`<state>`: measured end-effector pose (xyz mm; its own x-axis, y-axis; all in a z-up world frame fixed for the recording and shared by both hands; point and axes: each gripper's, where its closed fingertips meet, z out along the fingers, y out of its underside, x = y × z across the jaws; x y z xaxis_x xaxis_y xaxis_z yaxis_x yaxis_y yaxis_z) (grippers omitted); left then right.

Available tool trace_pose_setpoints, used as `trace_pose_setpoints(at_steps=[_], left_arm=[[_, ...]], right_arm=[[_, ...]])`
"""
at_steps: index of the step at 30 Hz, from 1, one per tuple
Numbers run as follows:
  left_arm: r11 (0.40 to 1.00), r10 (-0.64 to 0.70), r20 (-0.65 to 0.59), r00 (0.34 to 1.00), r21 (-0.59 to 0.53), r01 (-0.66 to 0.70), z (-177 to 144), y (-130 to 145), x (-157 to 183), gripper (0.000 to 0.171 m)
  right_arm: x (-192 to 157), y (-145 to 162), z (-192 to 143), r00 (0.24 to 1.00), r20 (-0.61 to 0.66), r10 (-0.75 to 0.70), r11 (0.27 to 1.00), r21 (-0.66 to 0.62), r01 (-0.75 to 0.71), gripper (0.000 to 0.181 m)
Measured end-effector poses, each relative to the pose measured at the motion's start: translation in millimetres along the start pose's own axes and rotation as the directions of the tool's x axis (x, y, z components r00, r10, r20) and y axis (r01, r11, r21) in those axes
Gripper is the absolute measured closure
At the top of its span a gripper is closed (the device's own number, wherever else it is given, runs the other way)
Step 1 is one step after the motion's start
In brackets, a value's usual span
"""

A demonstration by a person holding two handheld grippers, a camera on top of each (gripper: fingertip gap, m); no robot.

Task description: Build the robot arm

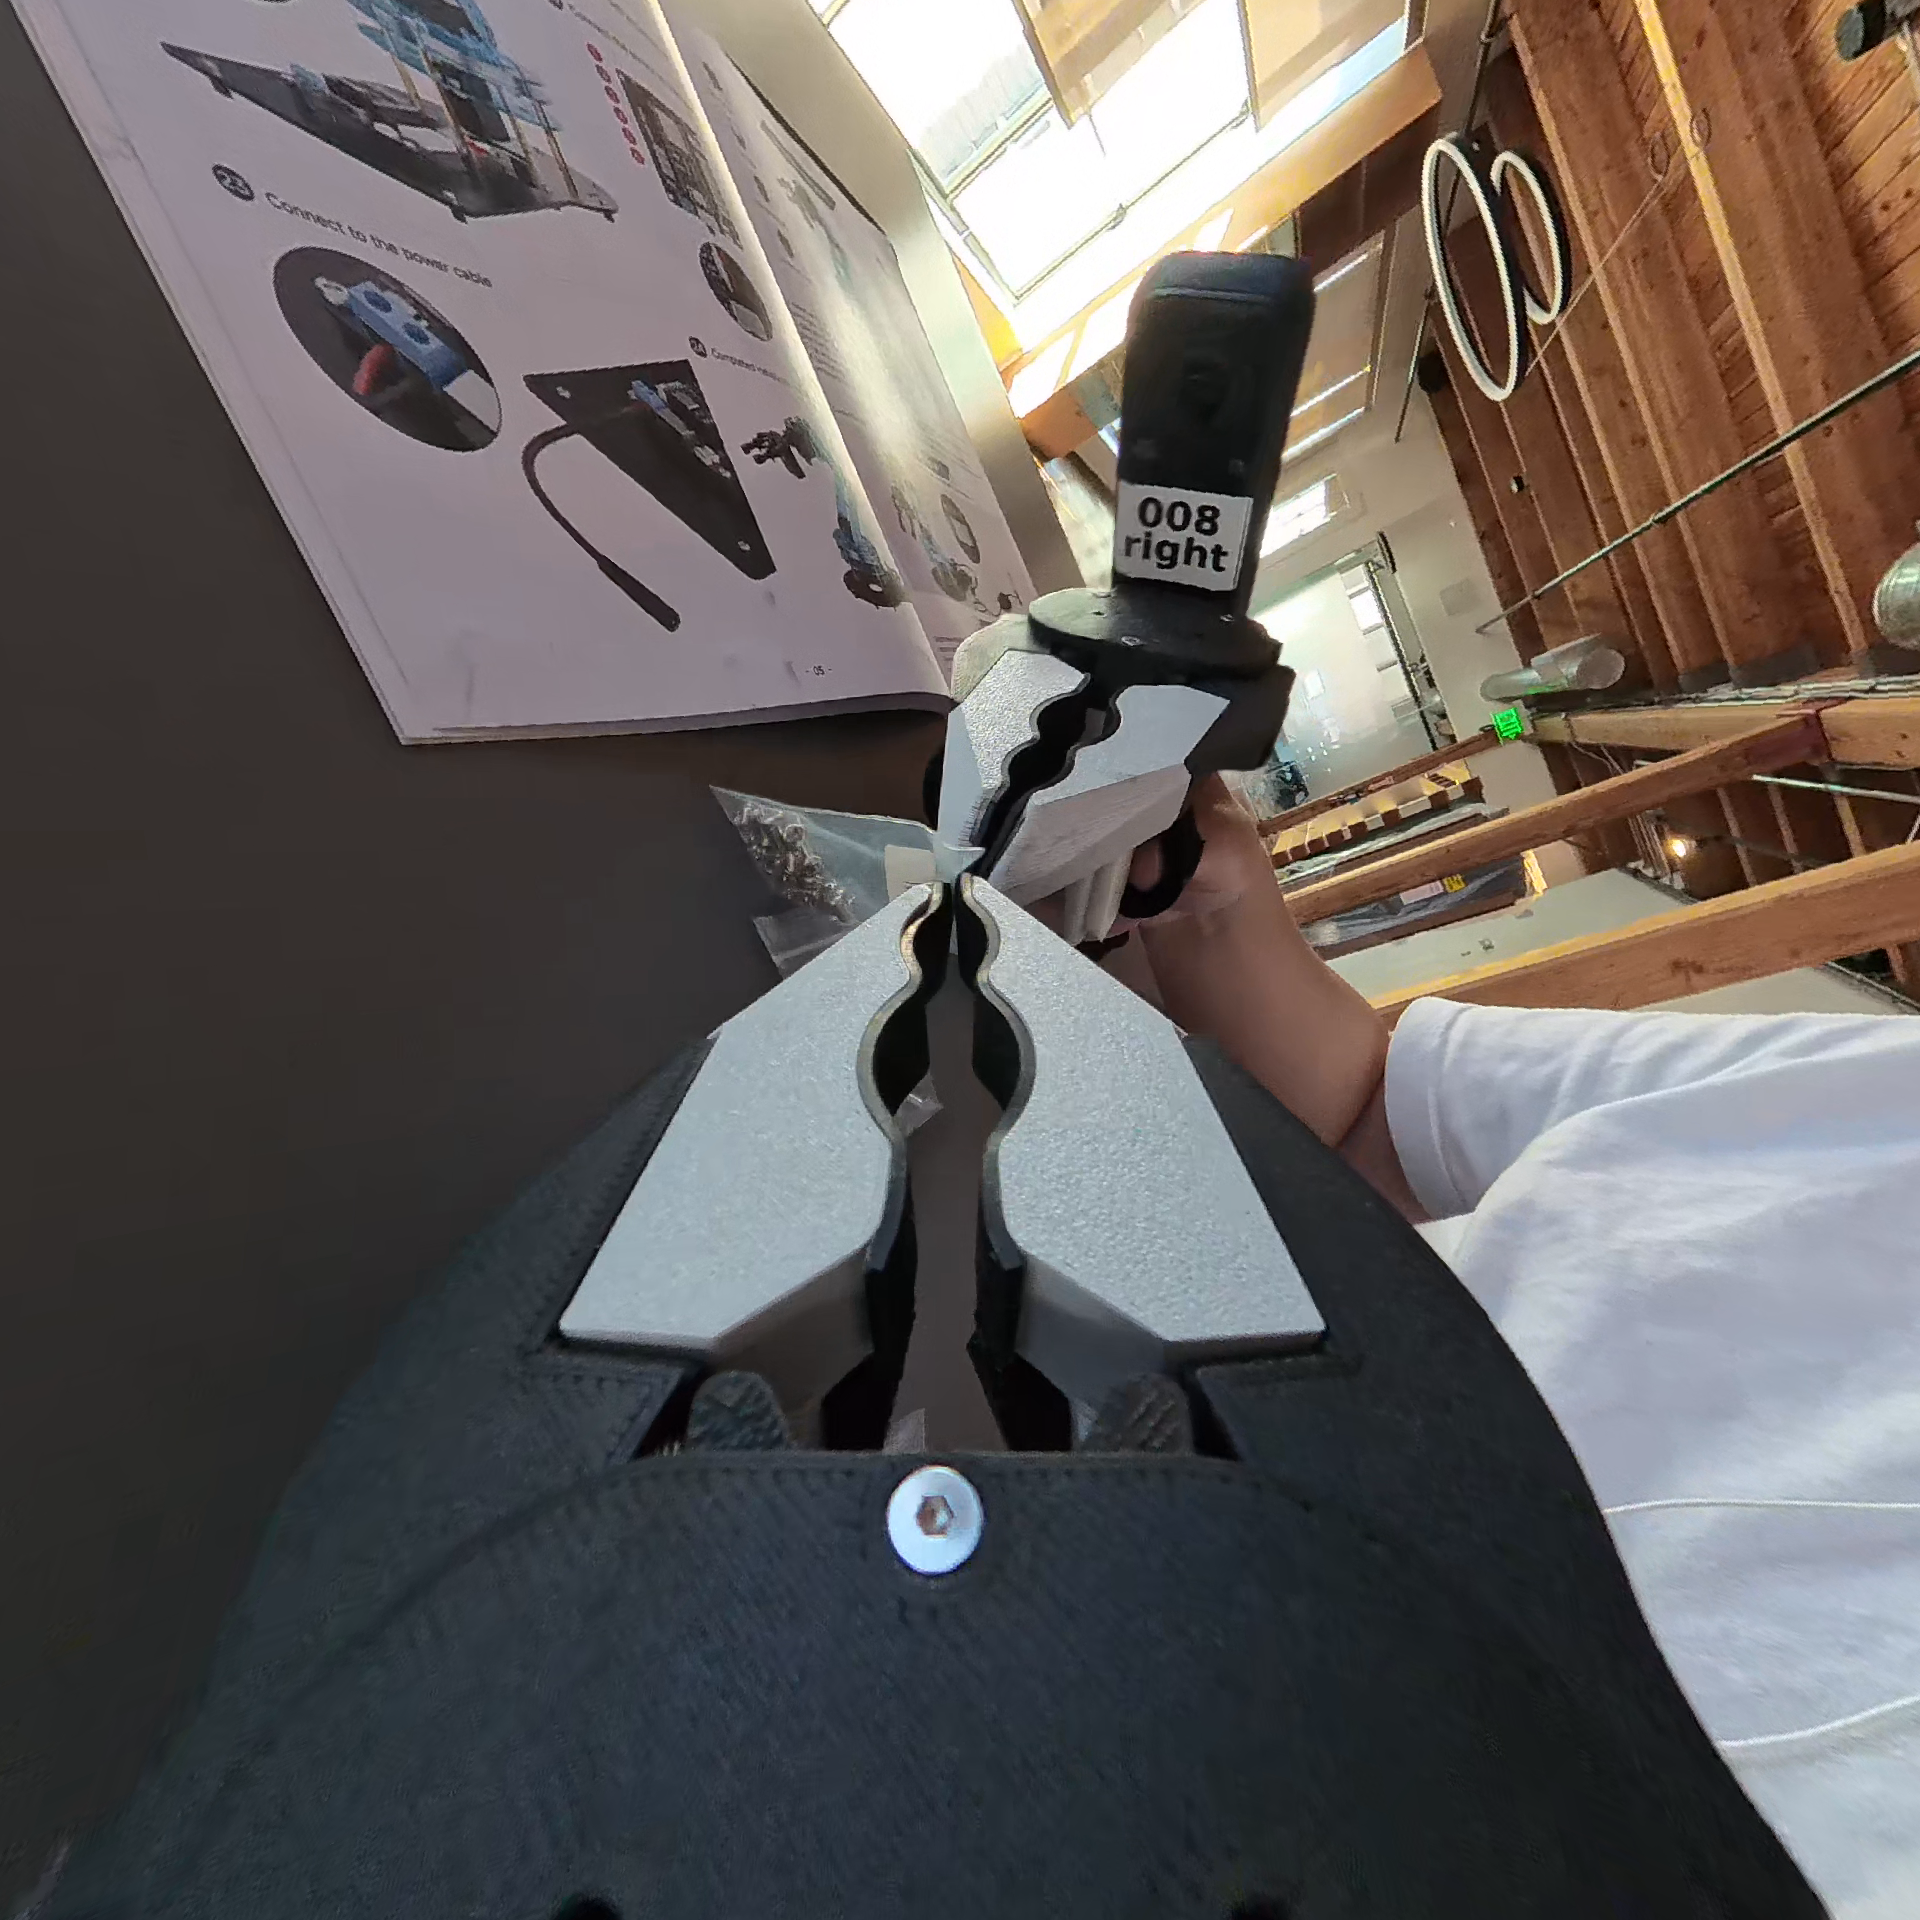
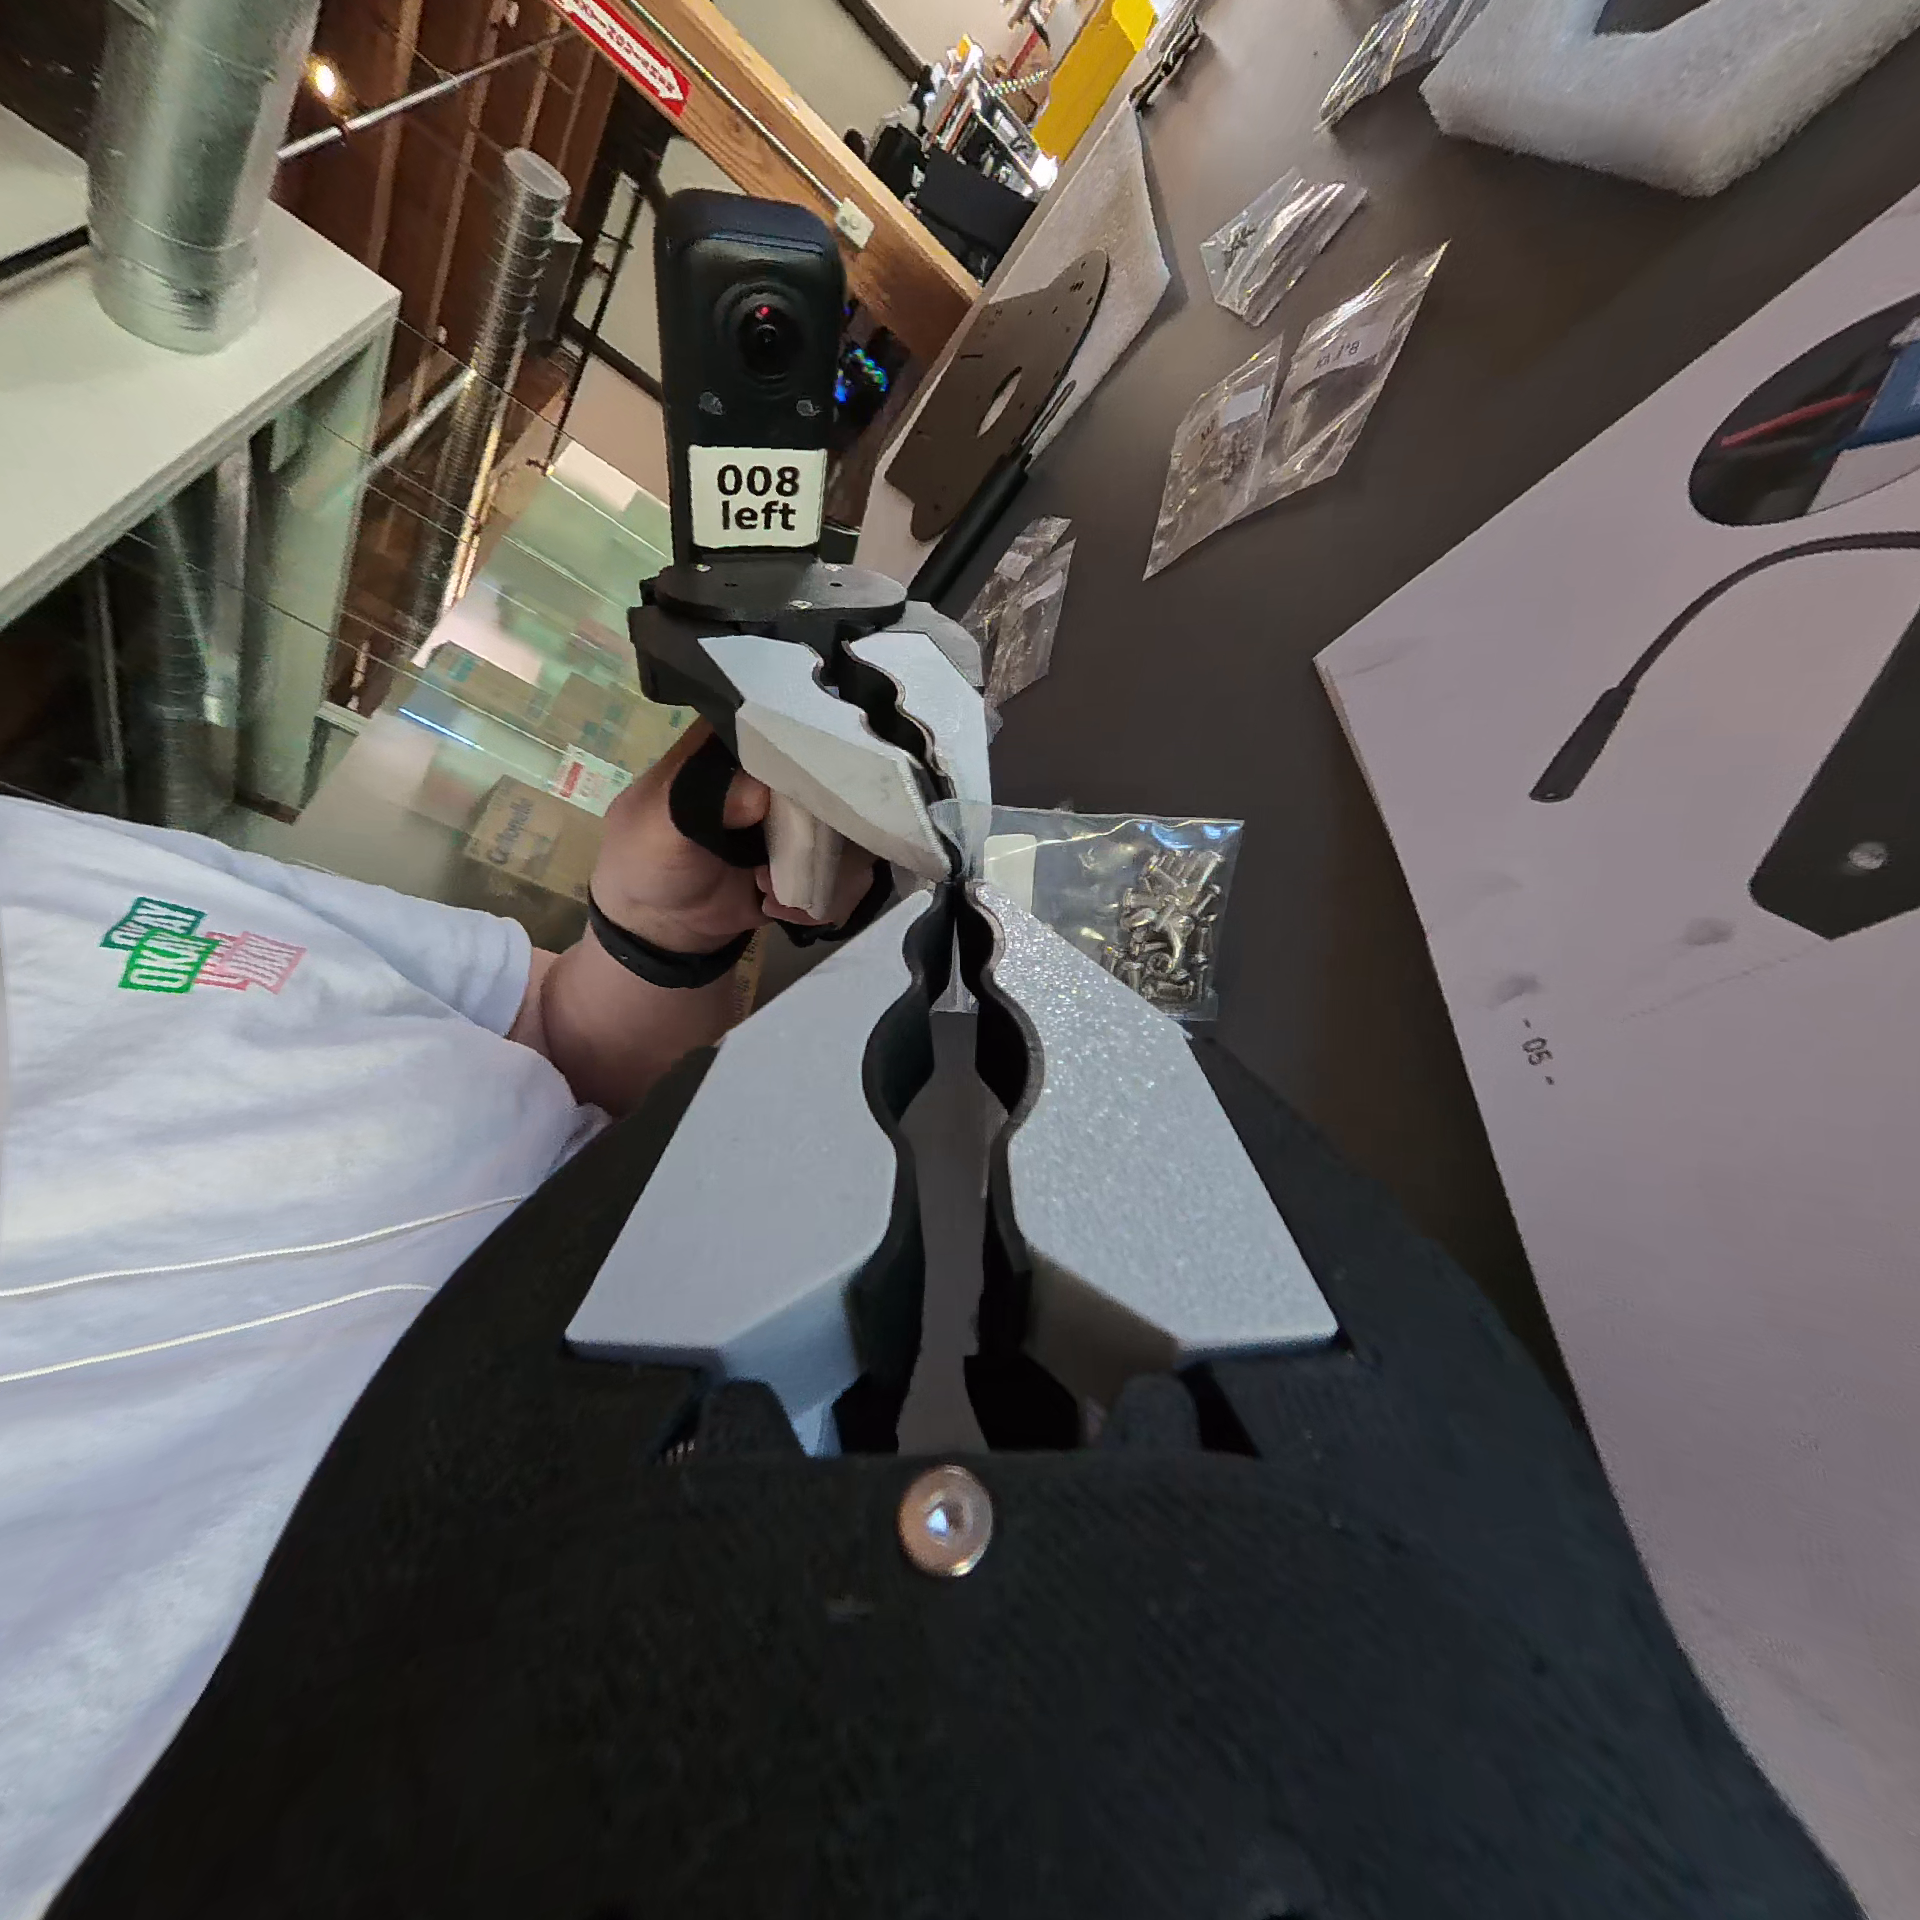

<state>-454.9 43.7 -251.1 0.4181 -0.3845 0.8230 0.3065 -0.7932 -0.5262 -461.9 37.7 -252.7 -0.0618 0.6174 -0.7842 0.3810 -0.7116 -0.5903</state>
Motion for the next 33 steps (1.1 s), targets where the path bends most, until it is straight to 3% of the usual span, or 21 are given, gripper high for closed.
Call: trace_pose_setpoints(at_steps=[15, 26, 33], left_arm=[[0.995, 0.101, 0.045, 0.994, -0.015, -0.100, 1, 0, 1, 0.171], [0.990, 0.142, 0.164, 0.976, -0.041, -0.137, -1, 4, -11, 0.171], [0.986, 0.163, 0.145, 0.976, -0.068, -0.155, -2, 9, -9, 0.171]], right_arm=[[4, -1, -4, 0.971, 0.032, 0.238, 0.971, 0.017, -0.238, 0.181], [16, -1, 0, 0.964, -0.089, 0.250, 0.964, 0.120, -0.239, 0.181], [14, 1, 0, 0.968, -0.101, 0.231, 0.965, 0.149, -0.215, 0.181]])
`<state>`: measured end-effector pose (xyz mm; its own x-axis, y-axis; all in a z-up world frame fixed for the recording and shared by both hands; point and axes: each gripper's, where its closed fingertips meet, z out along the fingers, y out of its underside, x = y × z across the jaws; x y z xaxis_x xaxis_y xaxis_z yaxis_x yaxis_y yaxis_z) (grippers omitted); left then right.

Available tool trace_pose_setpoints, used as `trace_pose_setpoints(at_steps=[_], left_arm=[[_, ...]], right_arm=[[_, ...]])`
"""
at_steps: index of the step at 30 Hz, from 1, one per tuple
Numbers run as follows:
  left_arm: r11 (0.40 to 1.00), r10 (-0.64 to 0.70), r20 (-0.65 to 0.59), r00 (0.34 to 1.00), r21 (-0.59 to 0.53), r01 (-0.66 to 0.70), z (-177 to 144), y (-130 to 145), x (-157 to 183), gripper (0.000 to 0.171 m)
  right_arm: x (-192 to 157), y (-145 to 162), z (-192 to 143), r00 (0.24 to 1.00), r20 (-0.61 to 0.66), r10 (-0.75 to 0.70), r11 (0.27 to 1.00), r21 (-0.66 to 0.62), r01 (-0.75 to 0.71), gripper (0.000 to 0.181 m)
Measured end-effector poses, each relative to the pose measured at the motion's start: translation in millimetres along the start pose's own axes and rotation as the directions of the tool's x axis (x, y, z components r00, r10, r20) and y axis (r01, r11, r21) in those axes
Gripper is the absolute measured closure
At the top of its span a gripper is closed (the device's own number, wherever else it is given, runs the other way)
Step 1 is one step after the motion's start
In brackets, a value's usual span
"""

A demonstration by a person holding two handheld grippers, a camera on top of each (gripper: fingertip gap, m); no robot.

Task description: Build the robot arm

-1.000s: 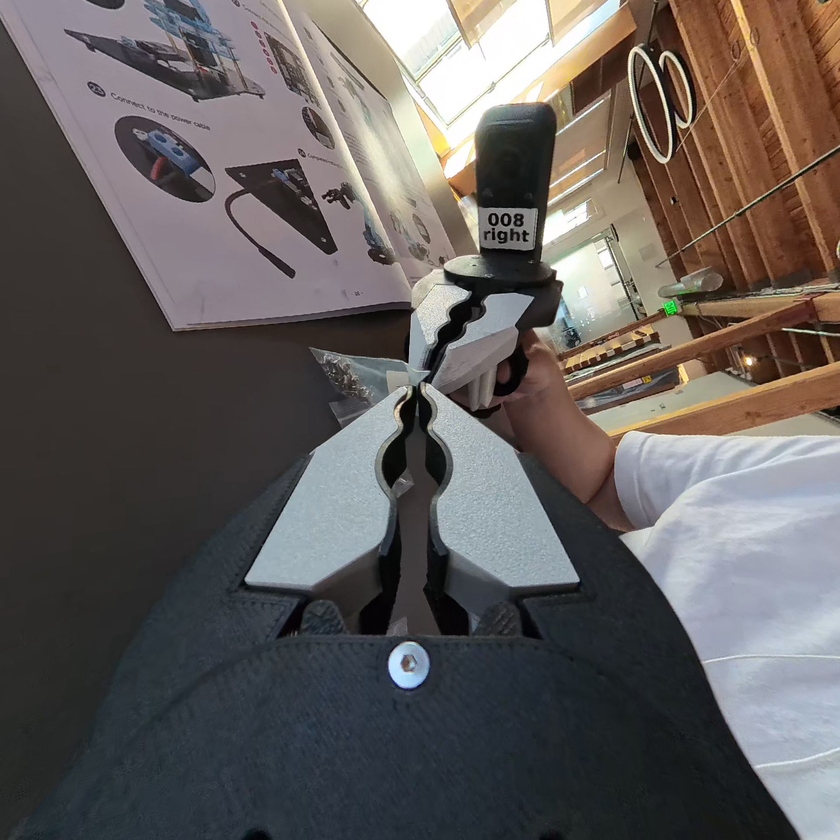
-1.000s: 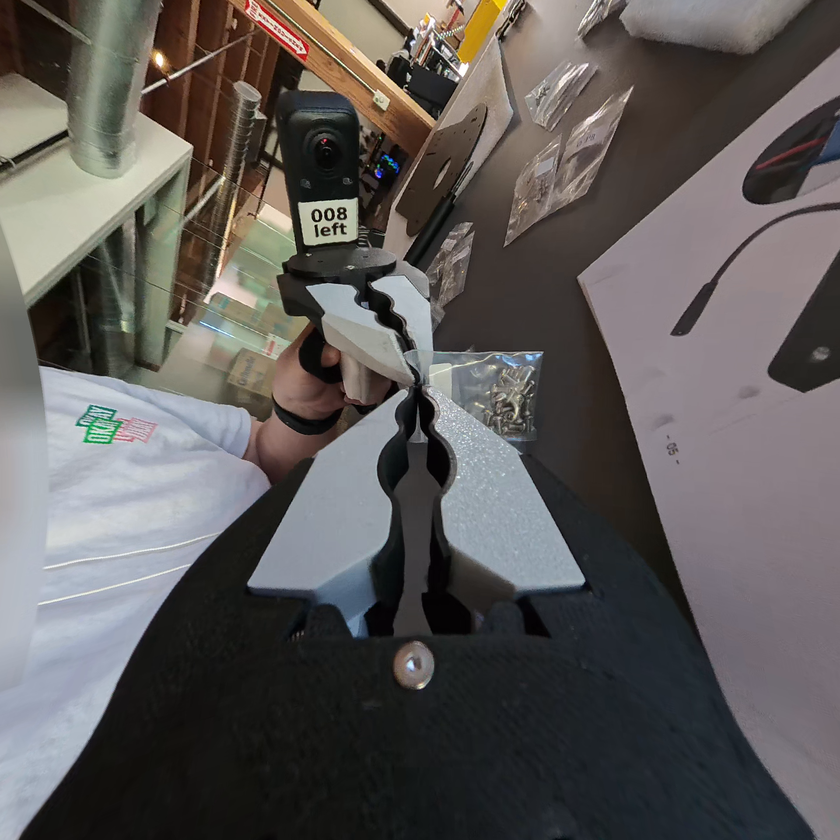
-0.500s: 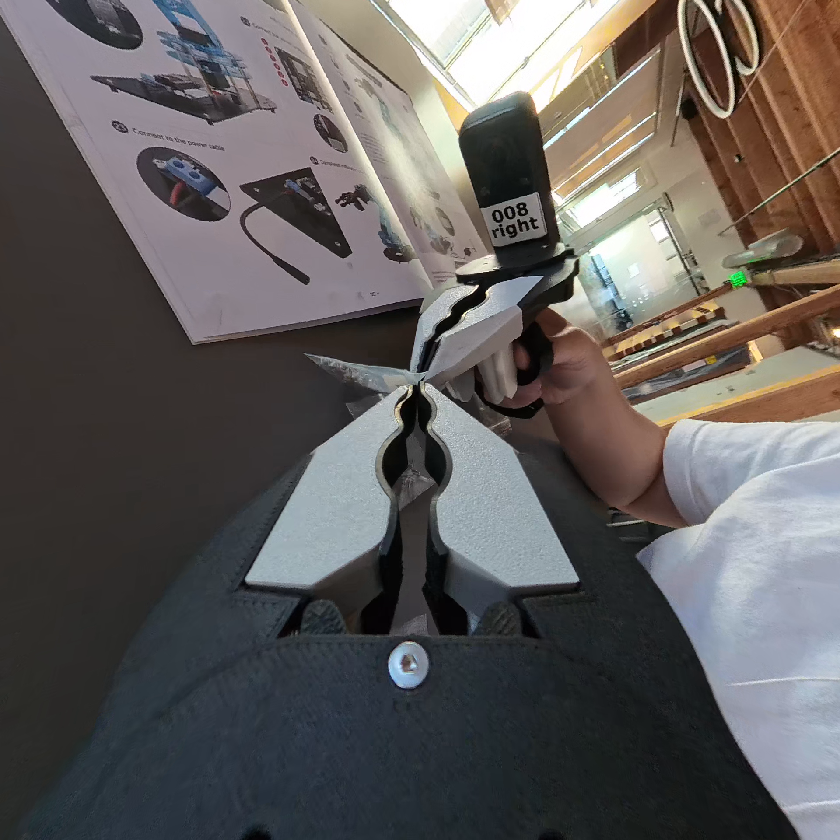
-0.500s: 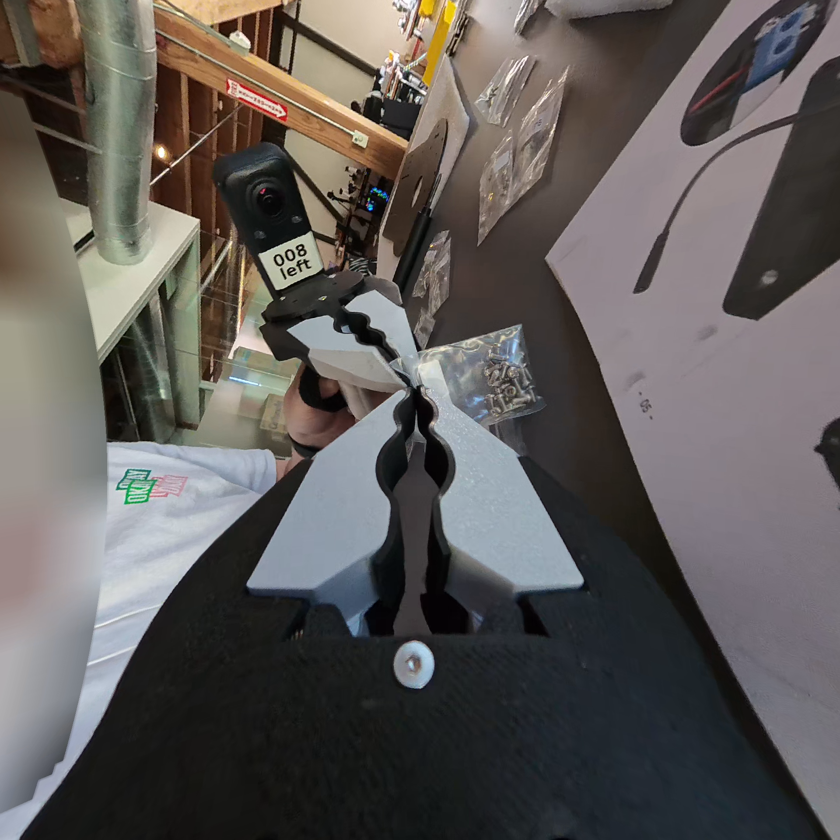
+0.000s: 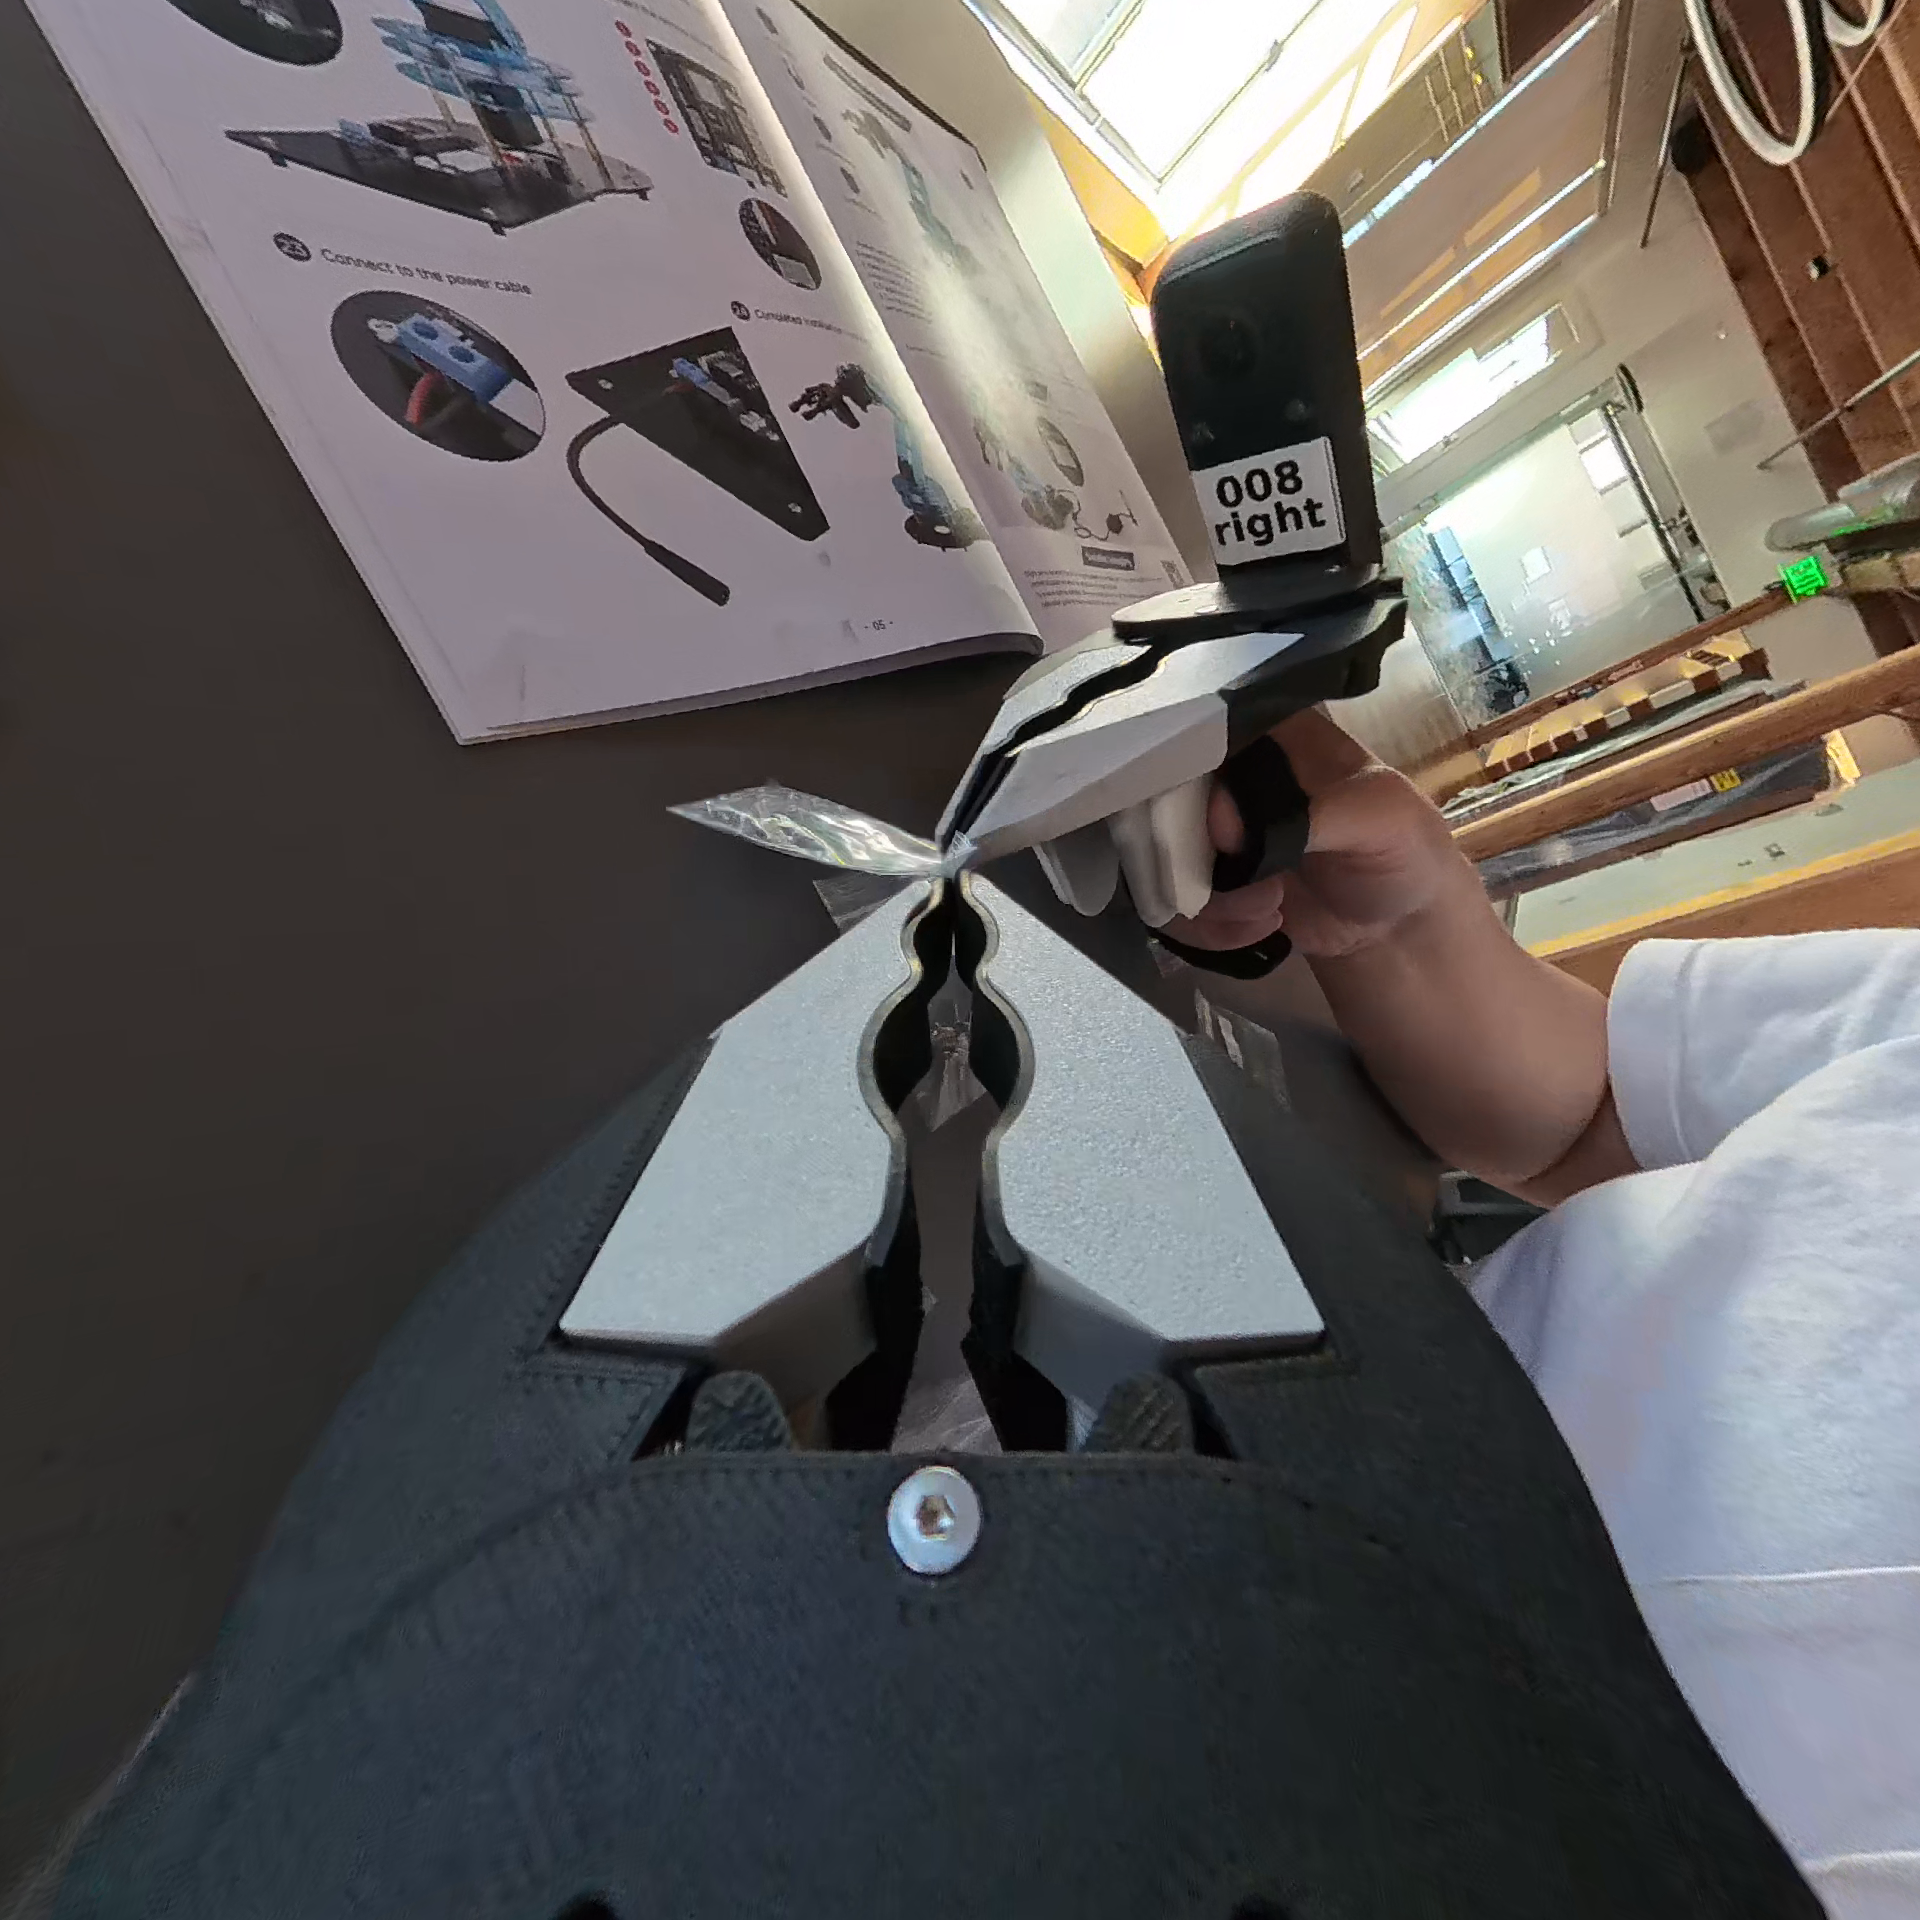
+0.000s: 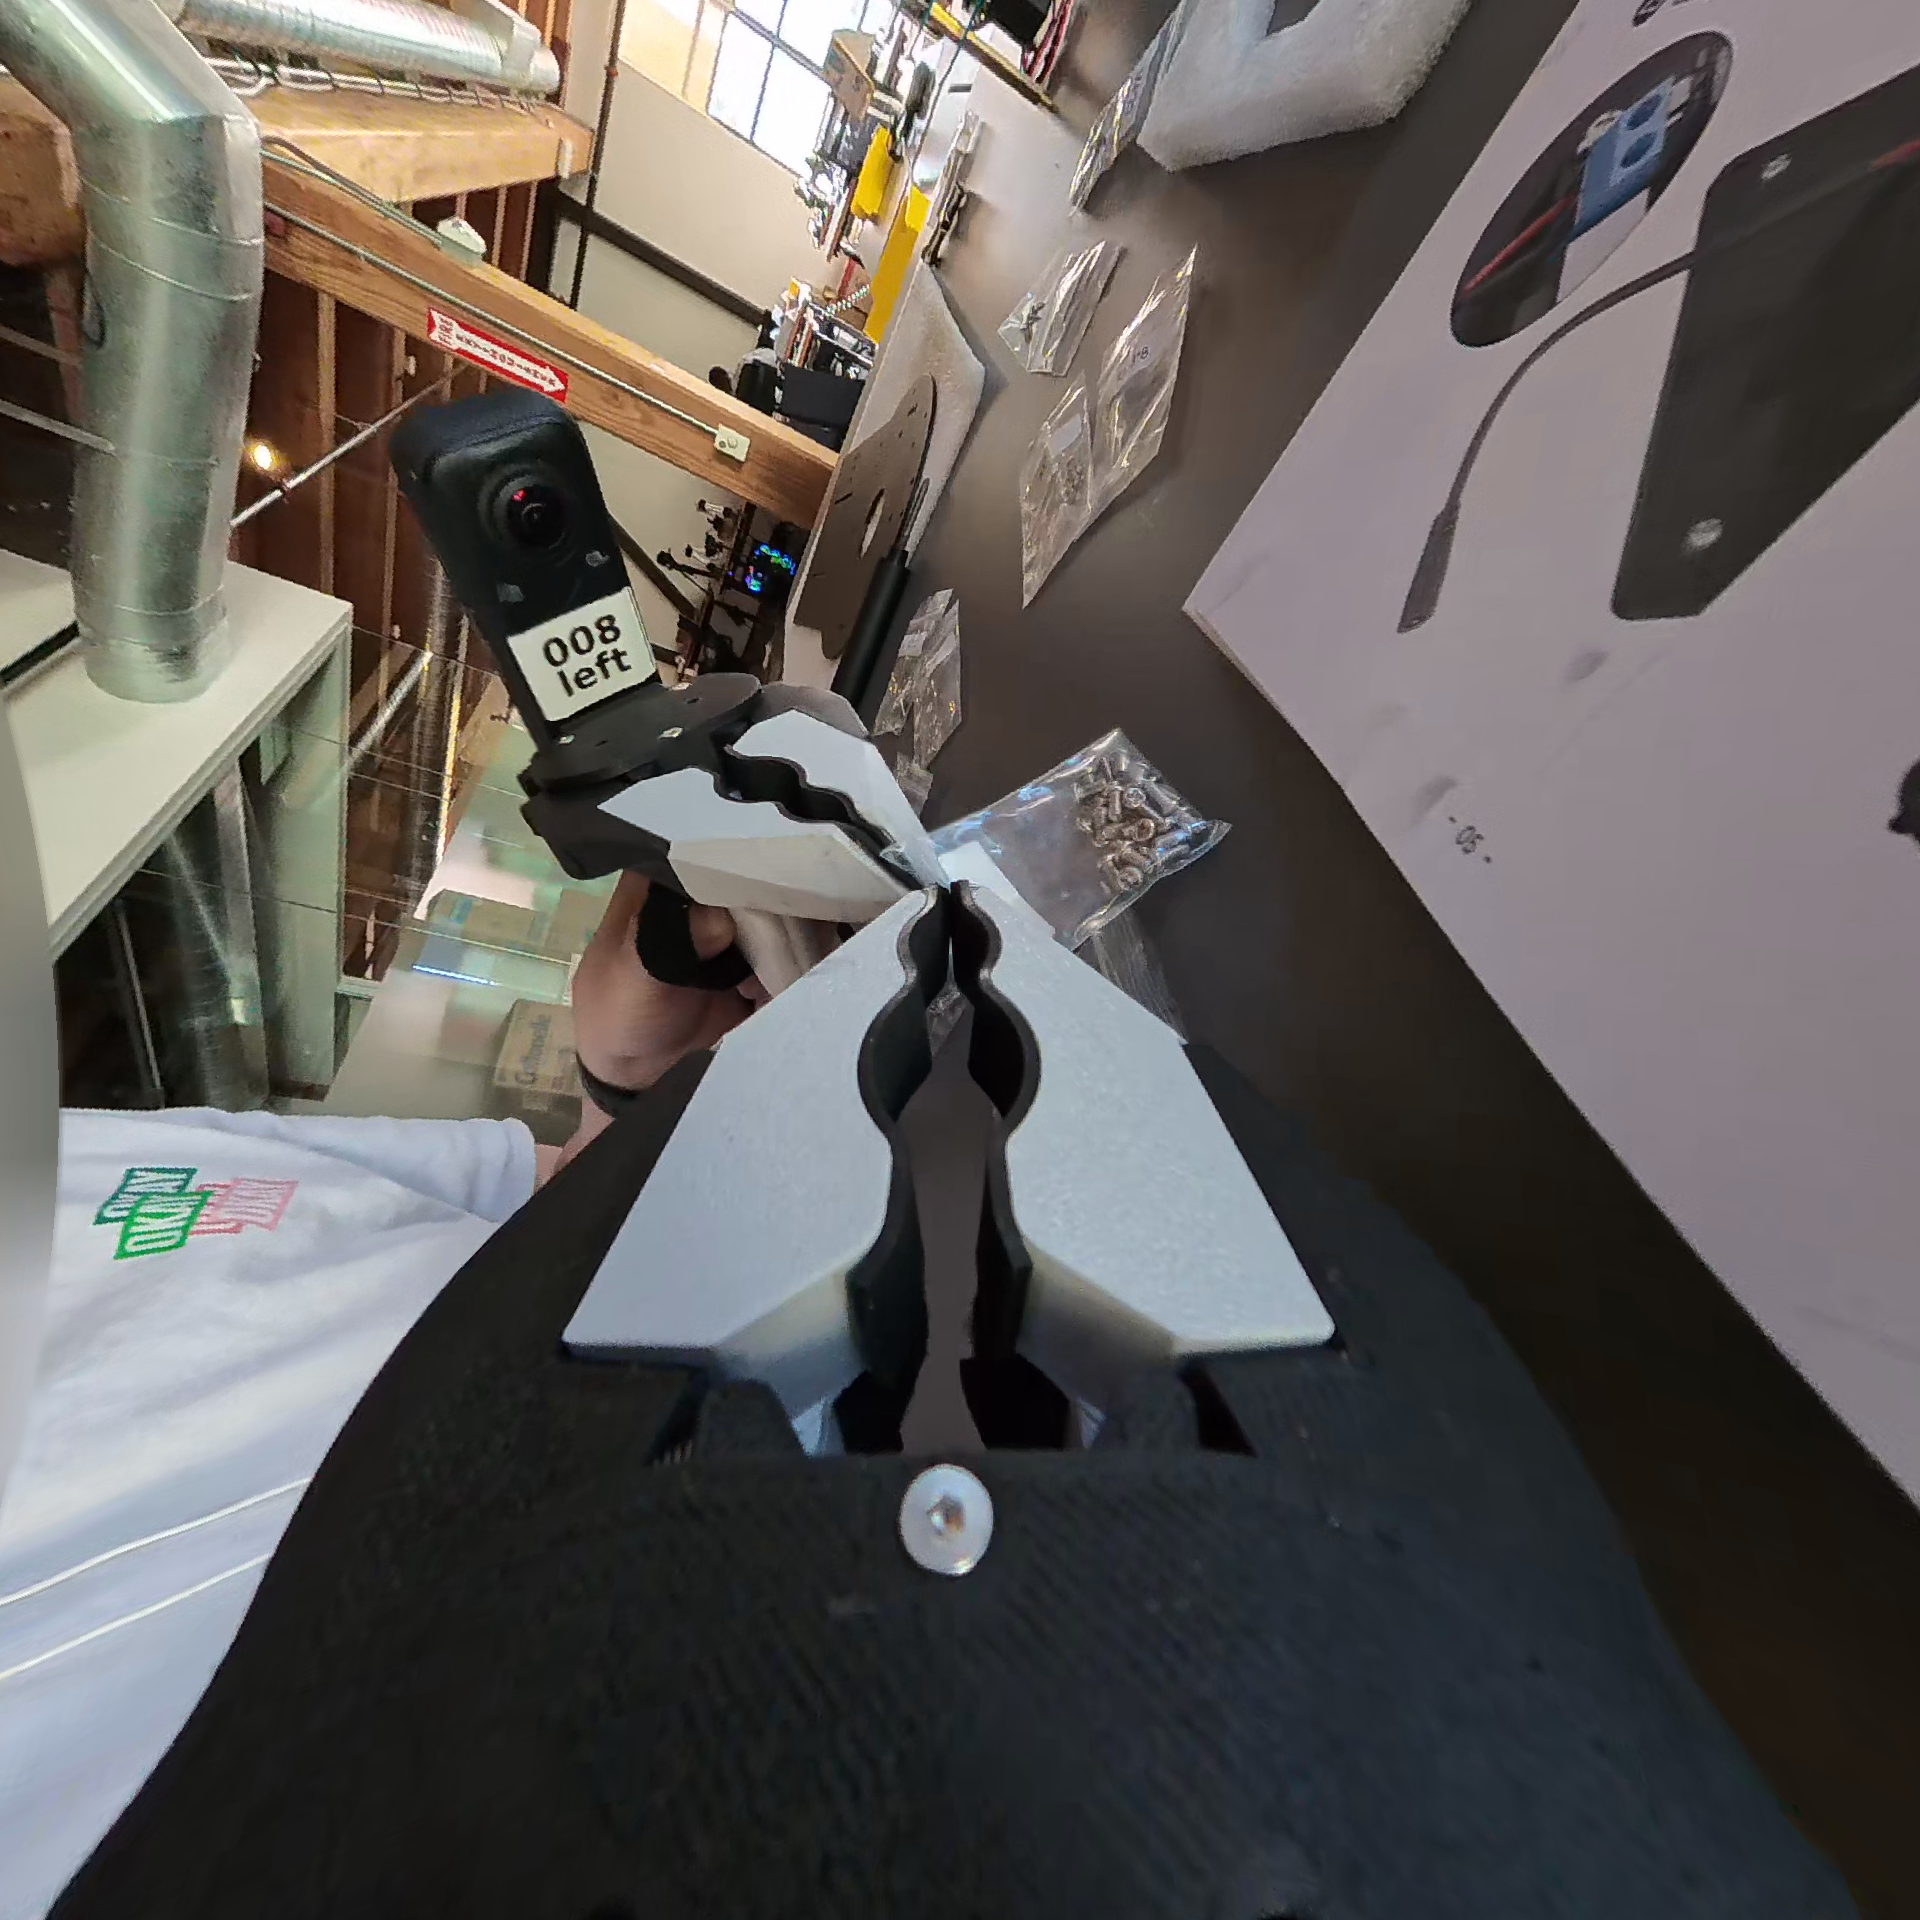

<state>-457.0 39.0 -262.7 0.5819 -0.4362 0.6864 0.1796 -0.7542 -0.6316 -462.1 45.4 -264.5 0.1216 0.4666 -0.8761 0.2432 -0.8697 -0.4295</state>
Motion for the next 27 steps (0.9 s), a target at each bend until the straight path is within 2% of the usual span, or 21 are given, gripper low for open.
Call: trace_pose_setpoints(at_steps=[4, 7, 10, 12, 15, 19, 22, 27], left_arm=[[0.999, 0.011, -0.027, 1.000, -0.046, -0.012, -4, 9, 1, 0.171], [0.999, -0.031, -0.081, 0.996, 0.030, 0.033, -9, -1, 6, 0.171], [0.994, -0.067, -0.111, 0.992, 0.084, 0.076, -8, -13, 10, 0.171], [0.983, -0.115, -0.137, 0.984, 0.130, 0.133, -7, -21, 11, 0.161], [0.976, -0.173, -0.131, 0.976, 0.110, 0.188, -3, -17, 8, 0.155], [0.971, -0.201, -0.106, 0.974, 0.111, 0.212, 1, -14, 8, 0.157], [0.973, -0.191, -0.062, 0.980, 0.117, 0.197, 3, -13, 3, 0.165], [0.966, -0.223, -0.087, 0.971, 0.113, 0.232, 3, -11, 1, 0.168]], right_arm=[[3, -23, -20, 0.999, 0.007, 0.032, 0.994, 0.104, -0.033, 0.181], [1, -16, -21, 0.999, -0.012, -0.030, 0.999, 0.037, 0.030, 0.181], [-8, -5, -11, 0.998, 0.021, -0.066, 0.998, -0.016, 0.066, 0.181], [-8, -2, -8, 0.997, 0.016, -0.080, 0.997, -0.022, 0.080, 0.181], [-7, -5, -9, 0.997, 0.011, -0.081, 0.997, -0.004, 0.081, 0.181], [-8, -3, -5, 0.996, 0.017, -0.086, 0.996, -0.009, 0.086, 0.181], [-7, -1, -4, 0.995, 0.014, -0.094, 0.995, -0.015, 0.095, 0.181], [-6, 1, -2, 0.994, 0.014, -0.111, 0.994, -0.024, 0.111, 0.181]])
